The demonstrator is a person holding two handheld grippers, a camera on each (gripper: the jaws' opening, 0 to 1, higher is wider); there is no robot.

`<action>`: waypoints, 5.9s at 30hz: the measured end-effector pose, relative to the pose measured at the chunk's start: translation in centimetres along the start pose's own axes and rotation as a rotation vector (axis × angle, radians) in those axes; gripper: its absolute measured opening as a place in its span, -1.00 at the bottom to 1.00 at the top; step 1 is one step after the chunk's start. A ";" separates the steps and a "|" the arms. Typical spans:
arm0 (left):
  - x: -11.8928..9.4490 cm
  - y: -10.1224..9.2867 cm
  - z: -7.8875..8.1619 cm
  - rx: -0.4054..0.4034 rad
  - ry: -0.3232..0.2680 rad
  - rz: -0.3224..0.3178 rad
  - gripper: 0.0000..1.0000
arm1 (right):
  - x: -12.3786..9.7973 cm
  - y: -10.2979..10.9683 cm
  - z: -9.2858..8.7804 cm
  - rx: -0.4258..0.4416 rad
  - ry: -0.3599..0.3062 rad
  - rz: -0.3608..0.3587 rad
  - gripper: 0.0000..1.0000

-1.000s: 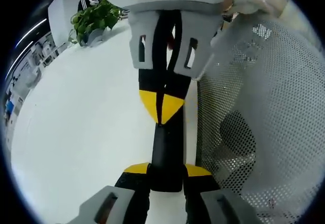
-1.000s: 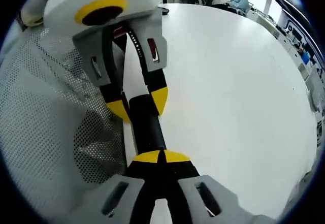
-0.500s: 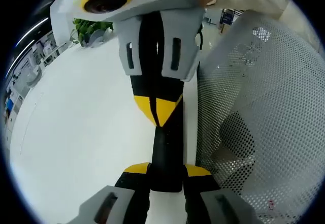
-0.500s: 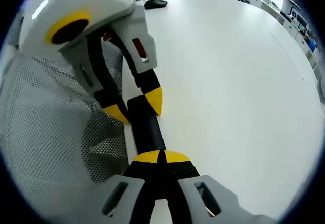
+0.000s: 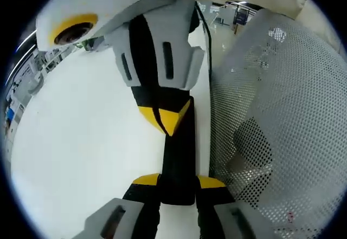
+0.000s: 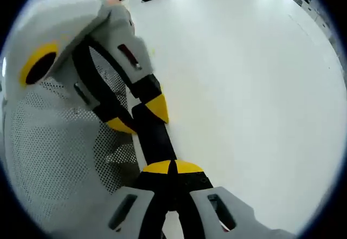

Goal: Press the specified remote control buttons in sequence, fully releasing each button before pressing the next.

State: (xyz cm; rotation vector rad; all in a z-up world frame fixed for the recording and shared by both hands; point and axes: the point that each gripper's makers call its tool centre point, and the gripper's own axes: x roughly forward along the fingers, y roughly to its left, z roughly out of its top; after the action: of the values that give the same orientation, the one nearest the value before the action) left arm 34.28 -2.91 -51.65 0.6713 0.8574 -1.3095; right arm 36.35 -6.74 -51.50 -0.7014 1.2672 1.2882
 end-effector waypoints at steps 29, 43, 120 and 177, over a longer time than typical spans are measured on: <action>0.1 0.0 0.0 0.000 -0.002 -0.001 -0.51 | -0.1 1.9 0.9 -0.272 -0.202 -0.195 -1.00; 0.0 0.1 0.1 -0.043 -0.015 -0.015 -0.50 | 0.1 1.9 0.9 -0.331 -0.104 -0.192 -1.00; 0.0 0.1 0.1 -0.062 -0.068 -0.017 -0.50 | 0.5 2.2 2.0 -0.173 -0.153 -0.180 -1.00; 0.0 0.1 0.2 -0.072 -0.059 -0.013 -0.50 | -0.5 1.3 -0.7 -0.121 -0.281 -0.166 -0.64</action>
State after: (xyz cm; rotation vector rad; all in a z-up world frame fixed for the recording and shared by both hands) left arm 34.42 -3.03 -51.59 0.5694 0.8580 -1.2978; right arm 35.06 -7.20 -50.92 -0.6696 0.8919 1.2826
